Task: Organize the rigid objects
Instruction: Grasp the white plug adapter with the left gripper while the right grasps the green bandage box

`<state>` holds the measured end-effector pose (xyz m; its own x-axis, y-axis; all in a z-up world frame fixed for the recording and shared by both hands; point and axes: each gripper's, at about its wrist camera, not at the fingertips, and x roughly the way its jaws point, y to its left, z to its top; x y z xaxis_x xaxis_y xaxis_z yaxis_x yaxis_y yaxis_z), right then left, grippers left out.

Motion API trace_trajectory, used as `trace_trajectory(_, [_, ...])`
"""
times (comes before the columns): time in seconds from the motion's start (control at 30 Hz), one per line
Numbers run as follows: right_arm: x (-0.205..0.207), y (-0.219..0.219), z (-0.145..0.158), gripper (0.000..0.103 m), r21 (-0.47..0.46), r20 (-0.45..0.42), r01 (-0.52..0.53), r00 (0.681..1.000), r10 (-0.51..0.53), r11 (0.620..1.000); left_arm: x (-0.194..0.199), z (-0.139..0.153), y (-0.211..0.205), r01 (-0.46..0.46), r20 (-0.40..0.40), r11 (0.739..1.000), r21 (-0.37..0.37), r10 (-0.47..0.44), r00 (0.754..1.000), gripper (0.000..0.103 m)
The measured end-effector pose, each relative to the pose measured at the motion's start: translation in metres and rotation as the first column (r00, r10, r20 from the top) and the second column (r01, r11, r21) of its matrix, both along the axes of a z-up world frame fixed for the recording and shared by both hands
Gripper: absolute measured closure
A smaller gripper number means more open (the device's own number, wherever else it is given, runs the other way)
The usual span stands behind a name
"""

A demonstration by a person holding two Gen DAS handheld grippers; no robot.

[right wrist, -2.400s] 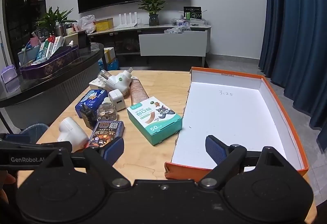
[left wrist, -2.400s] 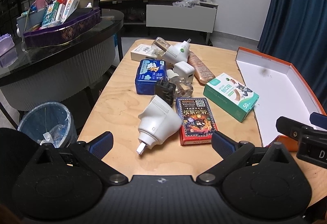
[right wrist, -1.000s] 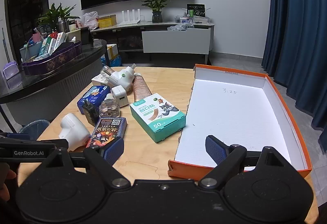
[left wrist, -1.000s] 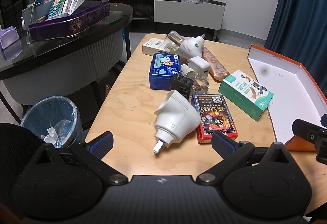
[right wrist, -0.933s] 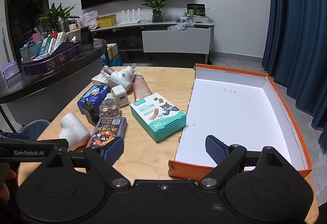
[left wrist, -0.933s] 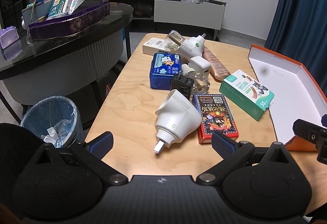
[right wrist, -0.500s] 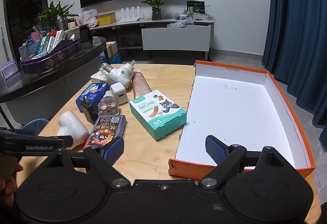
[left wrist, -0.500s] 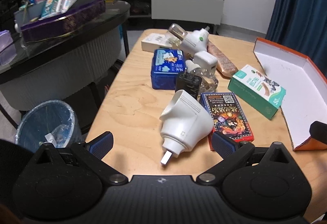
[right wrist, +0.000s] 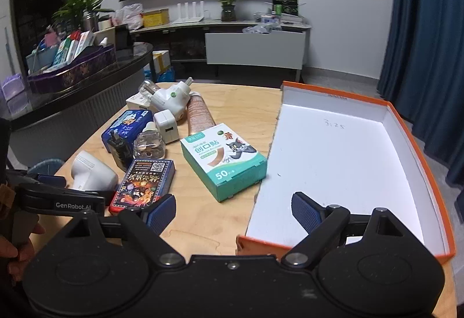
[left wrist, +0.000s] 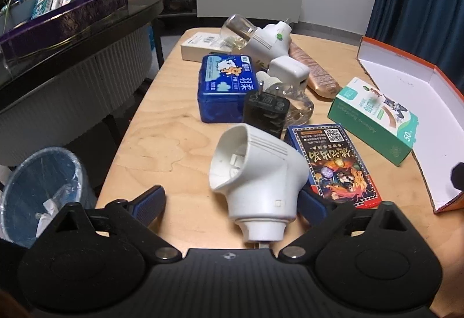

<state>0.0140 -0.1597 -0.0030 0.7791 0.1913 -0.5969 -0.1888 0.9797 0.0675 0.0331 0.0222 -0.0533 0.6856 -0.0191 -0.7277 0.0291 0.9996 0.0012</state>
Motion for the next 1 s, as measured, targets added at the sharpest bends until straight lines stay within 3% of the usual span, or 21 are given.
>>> trace_trajectory(0.03, [0.004,0.001,0.000,0.001,-0.007,0.000,-0.014,1.000,0.014,1.000,0.000,0.000,-0.001,0.011,0.011,1.000,0.004,-0.011,1.000,0.014])
trace_trajectory(0.1, [0.011,0.004,0.001,0.001,-0.017,0.001,-0.044,0.999,0.044,0.999,-0.001,0.002,-0.002,0.025,0.034,1.000,-0.001,-0.025,0.999,0.033])
trace_trajectory(0.13, [0.016,0.005,0.001,0.001,-0.029,-0.002,-0.061,0.998,0.061,0.998,-0.001,0.003,-0.002,0.031,0.043,0.999,-0.010,-0.030,0.999,0.036])
trace_trajectory(0.3, [0.042,0.013,0.002,0.001,-0.119,-0.044,-0.161,0.987,0.157,0.980,-0.002,0.003,0.002,0.028,0.055,0.998,-0.051,-0.026,0.998,0.036])
trace_trajectory(0.4, [0.063,0.015,0.001,0.001,-0.126,-0.082,-0.233,0.971,0.224,0.964,-0.004,0.006,0.004,0.016,0.068,0.998,-0.064,-0.012,0.998,0.036])
trace_trajectory(0.73, [0.141,0.038,-0.020,0.001,-0.256,-0.254,-0.376,0.915,0.314,0.890,-0.007,0.015,0.009,0.014,0.106,0.997,-0.081,-0.005,0.994,0.036])
trace_trajectory(0.9, [0.160,0.038,-0.035,0.003,-0.207,-0.308,-0.358,0.907,0.286,0.911,-0.009,0.018,0.008,0.018,0.120,0.997,-0.081,-0.008,0.993,0.036])
trace_trajectory(1.0, [0.159,0.031,-0.032,0.019,-0.125,-0.299,-0.305,0.919,0.257,0.944,-0.011,0.021,0.006,0.020,0.130,0.996,-0.082,-0.009,0.991,0.036])
